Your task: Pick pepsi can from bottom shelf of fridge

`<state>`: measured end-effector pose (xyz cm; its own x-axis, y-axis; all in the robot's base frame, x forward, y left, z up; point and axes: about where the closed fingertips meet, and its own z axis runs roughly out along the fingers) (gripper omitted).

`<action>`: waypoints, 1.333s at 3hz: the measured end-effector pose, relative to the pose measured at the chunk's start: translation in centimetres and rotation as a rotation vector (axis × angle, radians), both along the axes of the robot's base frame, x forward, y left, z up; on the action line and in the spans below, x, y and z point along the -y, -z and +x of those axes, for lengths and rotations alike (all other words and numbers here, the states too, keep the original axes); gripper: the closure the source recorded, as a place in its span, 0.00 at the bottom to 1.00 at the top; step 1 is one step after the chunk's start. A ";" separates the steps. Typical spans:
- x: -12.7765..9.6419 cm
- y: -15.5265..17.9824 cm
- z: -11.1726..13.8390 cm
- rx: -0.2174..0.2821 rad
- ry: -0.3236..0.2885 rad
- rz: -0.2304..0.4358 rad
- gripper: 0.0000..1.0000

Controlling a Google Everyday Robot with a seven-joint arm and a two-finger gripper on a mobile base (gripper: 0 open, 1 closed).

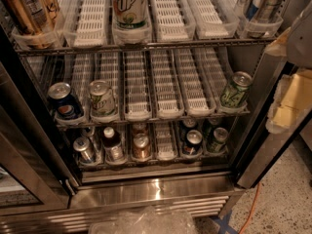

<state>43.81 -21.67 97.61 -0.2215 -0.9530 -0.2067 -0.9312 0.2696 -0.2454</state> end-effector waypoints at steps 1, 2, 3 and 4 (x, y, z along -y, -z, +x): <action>0.0 0.0 0.0 0.000 0.000 0.001 0.00; -1.2 0.1 0.0 -0.001 -0.042 0.062 0.00; -1.6 0.0 -0.1 0.000 -0.048 0.073 0.00; -2.1 0.2 -0.2 -0.013 -0.067 0.167 0.00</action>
Offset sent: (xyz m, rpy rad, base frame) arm -0.0022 0.0314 -0.0058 0.1708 0.0251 0.1161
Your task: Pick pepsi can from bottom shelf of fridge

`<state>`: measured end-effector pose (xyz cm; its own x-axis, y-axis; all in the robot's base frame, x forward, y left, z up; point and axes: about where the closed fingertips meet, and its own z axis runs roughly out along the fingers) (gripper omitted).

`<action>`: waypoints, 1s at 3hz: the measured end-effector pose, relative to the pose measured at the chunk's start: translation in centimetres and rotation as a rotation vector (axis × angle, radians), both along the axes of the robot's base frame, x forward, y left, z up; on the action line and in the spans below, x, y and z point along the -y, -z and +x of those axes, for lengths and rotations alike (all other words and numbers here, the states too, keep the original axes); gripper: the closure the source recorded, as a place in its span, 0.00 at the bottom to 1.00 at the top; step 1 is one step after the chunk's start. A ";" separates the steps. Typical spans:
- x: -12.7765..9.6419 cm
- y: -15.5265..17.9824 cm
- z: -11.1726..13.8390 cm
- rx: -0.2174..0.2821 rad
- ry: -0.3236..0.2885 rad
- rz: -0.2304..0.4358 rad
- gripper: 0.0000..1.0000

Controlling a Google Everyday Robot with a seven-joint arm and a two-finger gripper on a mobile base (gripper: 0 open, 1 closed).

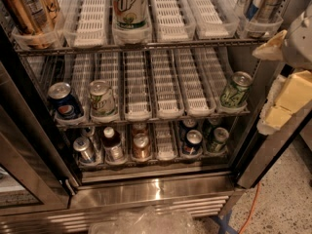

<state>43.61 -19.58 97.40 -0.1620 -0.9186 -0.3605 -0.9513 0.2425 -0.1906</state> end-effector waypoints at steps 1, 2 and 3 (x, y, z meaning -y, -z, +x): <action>-0.3 2.1 -0.8 -0.086 -0.033 0.197 0.00; -1.8 1.4 -1.0 -0.096 -0.046 0.282 0.00; -1.8 1.4 -1.0 -0.095 -0.046 0.282 0.00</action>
Offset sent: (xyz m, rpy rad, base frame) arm -0.0057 0.0009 -0.0180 0.1556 0.0691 0.0260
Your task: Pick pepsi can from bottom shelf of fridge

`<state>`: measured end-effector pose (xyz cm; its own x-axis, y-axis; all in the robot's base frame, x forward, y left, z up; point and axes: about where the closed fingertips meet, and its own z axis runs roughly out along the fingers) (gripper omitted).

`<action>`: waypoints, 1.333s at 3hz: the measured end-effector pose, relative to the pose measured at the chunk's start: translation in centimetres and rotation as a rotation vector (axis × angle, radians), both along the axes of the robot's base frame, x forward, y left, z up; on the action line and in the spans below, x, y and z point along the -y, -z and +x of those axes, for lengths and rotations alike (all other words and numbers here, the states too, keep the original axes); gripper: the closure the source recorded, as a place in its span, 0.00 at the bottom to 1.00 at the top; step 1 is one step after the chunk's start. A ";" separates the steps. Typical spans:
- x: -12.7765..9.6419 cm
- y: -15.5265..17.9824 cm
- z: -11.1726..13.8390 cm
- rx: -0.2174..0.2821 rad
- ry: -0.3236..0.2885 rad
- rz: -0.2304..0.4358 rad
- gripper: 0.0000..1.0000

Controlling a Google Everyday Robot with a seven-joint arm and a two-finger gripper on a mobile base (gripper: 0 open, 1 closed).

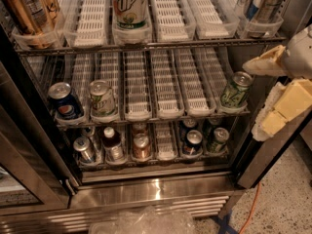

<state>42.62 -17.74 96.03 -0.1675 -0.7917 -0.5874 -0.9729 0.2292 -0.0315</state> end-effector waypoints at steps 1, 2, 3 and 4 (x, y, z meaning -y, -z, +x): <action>-0.5 0.3 -0.6 -0.023 -0.009 0.071 0.00; -1.6 3.9 -3.5 -0.127 -0.038 0.298 0.00; -1.1 3.5 -5.2 -0.147 0.009 0.396 0.00; -1.1 3.3 -5.2 -0.144 0.009 0.396 0.00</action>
Offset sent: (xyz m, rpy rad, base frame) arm -0.1057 0.0388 -0.0042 1.0566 0.3526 0.1007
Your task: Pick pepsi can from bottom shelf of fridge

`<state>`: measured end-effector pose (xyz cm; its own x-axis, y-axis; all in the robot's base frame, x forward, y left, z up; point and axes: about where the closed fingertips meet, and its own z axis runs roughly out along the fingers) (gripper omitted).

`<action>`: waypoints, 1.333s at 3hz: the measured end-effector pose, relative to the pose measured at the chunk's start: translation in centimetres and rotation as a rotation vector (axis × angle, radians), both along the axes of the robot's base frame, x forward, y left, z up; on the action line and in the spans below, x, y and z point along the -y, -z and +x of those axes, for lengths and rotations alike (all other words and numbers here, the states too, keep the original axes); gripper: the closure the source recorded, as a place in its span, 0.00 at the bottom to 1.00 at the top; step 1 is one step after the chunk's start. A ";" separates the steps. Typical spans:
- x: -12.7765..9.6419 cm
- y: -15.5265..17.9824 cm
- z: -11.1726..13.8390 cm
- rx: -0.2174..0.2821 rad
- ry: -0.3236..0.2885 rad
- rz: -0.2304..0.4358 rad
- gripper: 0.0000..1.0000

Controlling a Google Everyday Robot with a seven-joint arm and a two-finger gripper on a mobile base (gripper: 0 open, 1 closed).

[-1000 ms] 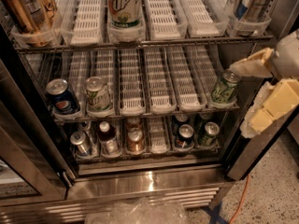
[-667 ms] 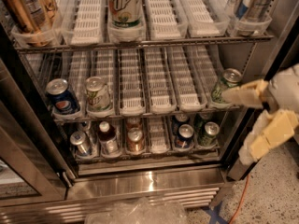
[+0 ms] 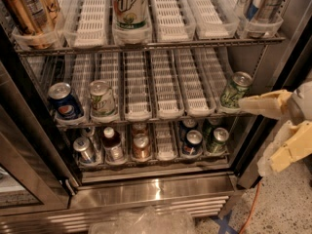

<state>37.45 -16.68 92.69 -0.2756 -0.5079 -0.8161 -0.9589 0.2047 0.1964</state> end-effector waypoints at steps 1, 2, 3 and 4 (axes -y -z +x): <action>-0.8 0.2 -0.5 0.051 0.017 0.104 0.00; -3.4 1.1 -1.9 0.122 0.034 0.312 0.00; -4.8 -0.1 -2.5 0.184 0.003 0.375 0.00; -4.8 -0.1 -2.5 0.185 0.004 0.373 0.00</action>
Offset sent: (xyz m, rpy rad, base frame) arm -0.0462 0.0652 -0.0187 0.6352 -0.2490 -0.0195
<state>34.99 -11.93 92.77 -0.1087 -0.1671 -0.9799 -0.9843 0.1563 0.0825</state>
